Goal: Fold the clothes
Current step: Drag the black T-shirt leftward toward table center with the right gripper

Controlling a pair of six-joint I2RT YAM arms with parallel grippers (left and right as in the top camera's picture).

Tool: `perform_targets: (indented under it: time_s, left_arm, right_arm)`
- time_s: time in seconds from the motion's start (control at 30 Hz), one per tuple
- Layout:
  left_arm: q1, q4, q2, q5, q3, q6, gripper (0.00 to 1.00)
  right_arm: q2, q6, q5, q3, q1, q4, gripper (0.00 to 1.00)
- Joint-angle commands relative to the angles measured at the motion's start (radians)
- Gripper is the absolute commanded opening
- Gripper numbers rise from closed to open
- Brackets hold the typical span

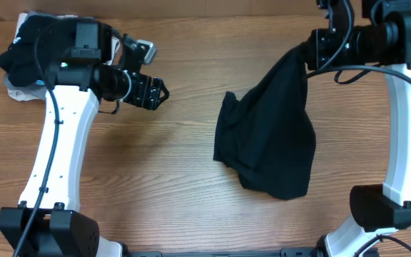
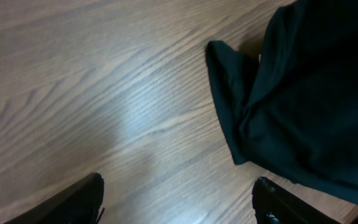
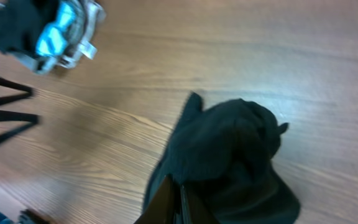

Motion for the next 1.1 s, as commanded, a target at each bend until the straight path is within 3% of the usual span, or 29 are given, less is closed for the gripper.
perform_targets:
  time_s: [0.0, 0.3, 0.5, 0.77, 1.07]
  left_arm:
    - [0.019, 0.022, -0.011, -0.003, 0.029, -0.043, 0.79]
    - [0.153, 0.01, -0.037, -0.038, 0.069, -0.064, 0.8]
    - [0.177, 0.002, -0.064, -0.041, 0.074, -0.063, 0.82]
    - [0.176, -0.003, -0.064, -0.041, 0.074, -0.064, 0.82]
    - [0.175, -0.002, -0.064, -0.039, 0.074, -0.064, 0.82]
  right_arm:
    - [-0.055, 0.005, -0.115, 0.139, 0.028, -0.02, 0.04]
    - [-0.211, 0.058, -0.037, 0.212, 0.29, -0.05, 0.04]
    - [-0.314, 0.148, 0.148, 0.212, 0.475, -0.05, 0.04]
    - [-0.249, 0.162, 0.545, 0.132, 0.471, -0.049, 0.04]
    - [-0.037, 0.119, 0.489, 0.089, 0.238, 0.066, 0.04]
